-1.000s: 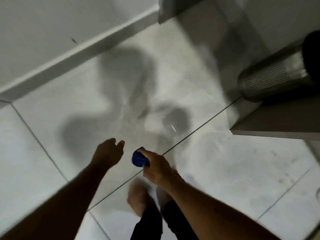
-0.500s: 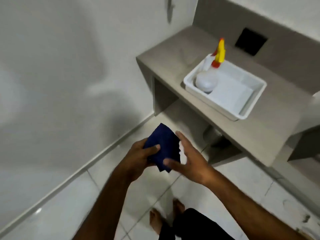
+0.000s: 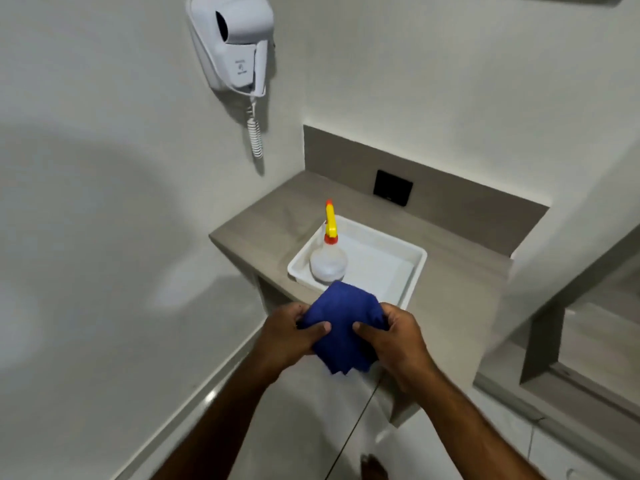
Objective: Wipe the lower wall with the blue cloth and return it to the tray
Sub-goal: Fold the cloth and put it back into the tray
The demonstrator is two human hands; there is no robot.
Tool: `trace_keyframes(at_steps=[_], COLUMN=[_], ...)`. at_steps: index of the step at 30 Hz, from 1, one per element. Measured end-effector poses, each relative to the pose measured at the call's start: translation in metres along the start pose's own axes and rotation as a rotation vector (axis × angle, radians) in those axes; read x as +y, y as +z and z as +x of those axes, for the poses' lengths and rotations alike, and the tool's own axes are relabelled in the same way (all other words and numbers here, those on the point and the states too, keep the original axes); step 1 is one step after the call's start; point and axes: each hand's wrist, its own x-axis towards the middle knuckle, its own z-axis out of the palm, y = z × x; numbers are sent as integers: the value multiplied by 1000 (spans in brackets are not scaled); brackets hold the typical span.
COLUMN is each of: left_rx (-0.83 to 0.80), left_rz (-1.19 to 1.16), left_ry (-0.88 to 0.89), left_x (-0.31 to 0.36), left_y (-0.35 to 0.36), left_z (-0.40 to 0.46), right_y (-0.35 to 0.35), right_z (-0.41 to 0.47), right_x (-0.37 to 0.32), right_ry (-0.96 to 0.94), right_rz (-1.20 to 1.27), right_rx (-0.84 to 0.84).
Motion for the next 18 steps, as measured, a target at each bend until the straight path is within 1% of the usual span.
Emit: trace_keyframes(at_steps=[3, 5, 8, 11, 14, 16, 18], left_rx=[87, 106, 71, 21, -39, -70, -78], left_rz=[330, 506, 720, 824, 950, 1035, 1090], left_ry=[87, 100, 77, 7, -57, -72, -59], left_x=[23, 31, 31, 23, 9, -1, -4], left_y=[41, 68, 101, 119, 120, 119, 119], left_z=[60, 102, 152, 186, 202, 202, 198], right_y=[-30, -46, -56, -52, -44, -39, -36], right_z=[63, 107, 161, 202, 224, 229, 229], right_x=[-9, -11, -8, 4, 14, 22, 29], right_ry=[-34, -29, 25, 84, 76, 65, 49], right_rz=[-221, -366, -573, -702, -814, -882, -936], right_rx=[142, 169, 96, 0, -116, -186, -214])
